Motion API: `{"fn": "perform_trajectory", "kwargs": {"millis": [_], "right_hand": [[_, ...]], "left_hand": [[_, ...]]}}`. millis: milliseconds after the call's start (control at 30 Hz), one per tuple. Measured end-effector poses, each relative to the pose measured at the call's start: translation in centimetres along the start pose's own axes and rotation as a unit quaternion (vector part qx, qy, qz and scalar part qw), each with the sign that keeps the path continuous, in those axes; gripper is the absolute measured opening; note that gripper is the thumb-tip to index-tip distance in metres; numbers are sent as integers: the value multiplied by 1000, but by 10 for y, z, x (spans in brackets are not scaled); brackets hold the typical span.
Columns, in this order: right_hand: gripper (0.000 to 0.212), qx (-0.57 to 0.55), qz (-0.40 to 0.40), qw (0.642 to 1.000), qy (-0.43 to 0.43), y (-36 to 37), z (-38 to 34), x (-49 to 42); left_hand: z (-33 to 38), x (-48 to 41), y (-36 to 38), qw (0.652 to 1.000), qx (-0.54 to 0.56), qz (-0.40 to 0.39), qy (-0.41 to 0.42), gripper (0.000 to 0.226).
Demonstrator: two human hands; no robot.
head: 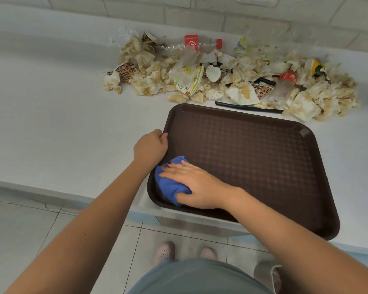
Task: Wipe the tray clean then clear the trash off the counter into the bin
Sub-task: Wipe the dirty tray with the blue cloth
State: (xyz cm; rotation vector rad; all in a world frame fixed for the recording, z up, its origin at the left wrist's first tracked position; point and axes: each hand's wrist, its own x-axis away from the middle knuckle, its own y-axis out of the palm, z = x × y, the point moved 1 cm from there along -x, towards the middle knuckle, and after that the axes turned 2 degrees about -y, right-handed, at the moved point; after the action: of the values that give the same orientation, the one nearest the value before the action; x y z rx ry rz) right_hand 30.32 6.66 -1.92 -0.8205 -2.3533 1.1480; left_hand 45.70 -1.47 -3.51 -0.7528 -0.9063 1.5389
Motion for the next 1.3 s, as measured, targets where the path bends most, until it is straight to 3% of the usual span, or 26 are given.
{"fn": "perform_trajectory", "kwargs": {"millis": [200, 333, 500, 633, 700, 767, 867, 967, 1033, 1300], "right_hand": [[46, -41, 37, 996, -70, 0, -13, 7], [48, -38, 26, 996, -74, -3, -14, 9], [49, -78, -37, 996, -29, -10, -14, 18], [53, -161, -83, 982, 62, -23, -2, 39], [52, -244, -63, 963, 100, -38, 6, 52], [49, -278, 14, 953, 120, -55, 17, 61], [43, -222, 128, 948, 189, -73, 42, 62], [47, -107, 187, 943, 253, -73, 65, 47], [53, -48, 212, 945, 246, -66, 74, 31], [57, 39, 149, 983, 105, -37, 46, -27]], "left_hand": [[2, 4, -1, 1000, -13, 14, -5, 35], [3, 9, 1, 998, -40, 45, 4, 36], [4, 12, 2, 996, -74, 52, 24, 37], [4, 12, 2, 996, -76, 49, 23, 37], [3, 10, 2, 996, -70, 47, 21, 37], [2, 9, 2, 997, -63, 44, 17, 38], [1, 9, 3, 998, -55, 42, 12, 38], [1, 11, 4, 998, -47, 45, 13, 40], [1, 11, 4, 998, -40, 46, 8, 41], [-2, 10, 4, 998, 19, 46, -38, 39]]}}
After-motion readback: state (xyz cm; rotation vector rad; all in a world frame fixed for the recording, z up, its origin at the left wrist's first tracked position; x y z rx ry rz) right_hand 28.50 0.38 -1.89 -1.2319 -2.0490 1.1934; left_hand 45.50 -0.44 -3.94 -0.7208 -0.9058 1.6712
